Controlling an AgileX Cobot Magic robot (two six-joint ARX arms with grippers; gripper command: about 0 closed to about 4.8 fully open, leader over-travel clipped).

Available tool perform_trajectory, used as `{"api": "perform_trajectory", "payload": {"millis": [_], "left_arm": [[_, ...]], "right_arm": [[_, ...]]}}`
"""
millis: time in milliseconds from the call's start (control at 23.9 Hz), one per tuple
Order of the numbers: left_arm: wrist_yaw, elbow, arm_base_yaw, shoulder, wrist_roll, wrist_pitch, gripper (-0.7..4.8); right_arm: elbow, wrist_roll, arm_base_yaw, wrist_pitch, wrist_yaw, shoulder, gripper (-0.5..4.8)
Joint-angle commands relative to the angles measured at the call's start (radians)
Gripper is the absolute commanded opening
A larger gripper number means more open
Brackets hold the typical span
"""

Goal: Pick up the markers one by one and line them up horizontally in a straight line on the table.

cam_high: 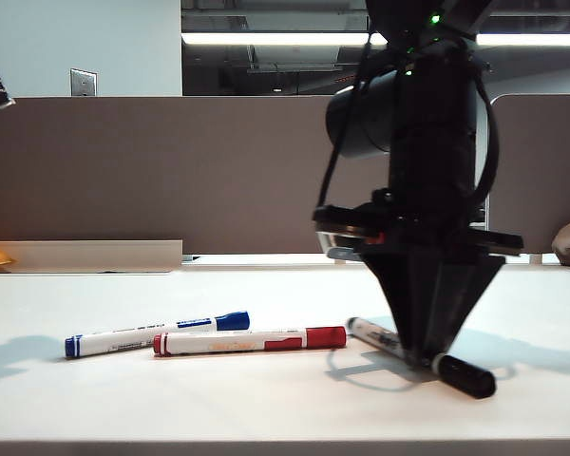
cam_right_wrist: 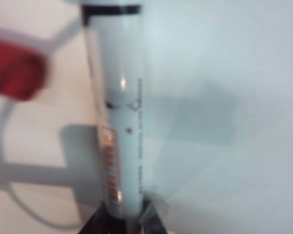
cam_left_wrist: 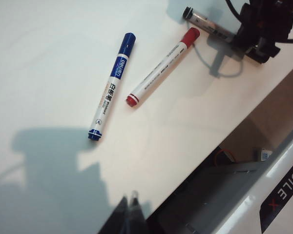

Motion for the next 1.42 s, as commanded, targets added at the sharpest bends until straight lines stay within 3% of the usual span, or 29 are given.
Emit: {"api": "perform_trajectory", "payload": {"millis": [42, 501, 793, 1420], "left_arm": [[0.003, 0.005, 0.0, -0.007, 0.009, -0.003, -0.05], [0.003, 0.005, 0.0, -0.008, 0.019, -0.003, -0.06], [0.003, 0.005, 0.0, -0.008, 0.019, -0.011, -0.05], [0.003, 0.005, 0.0, -0.01, 0.035, -0.024, -0.06]], "right_arm": [[0.005, -0.056, -0.025, -0.039, 0.066, 0.008, 0.9], [0.019, -0.362, -0.08, -0.164, 0.256, 0.008, 0.89], [0.019, -0.503, -0.085, -0.148, 0.256, 0.009, 0.89], [0.018, -1.006, -0.084, -0.035, 0.282, 0.009, 0.89]]}}
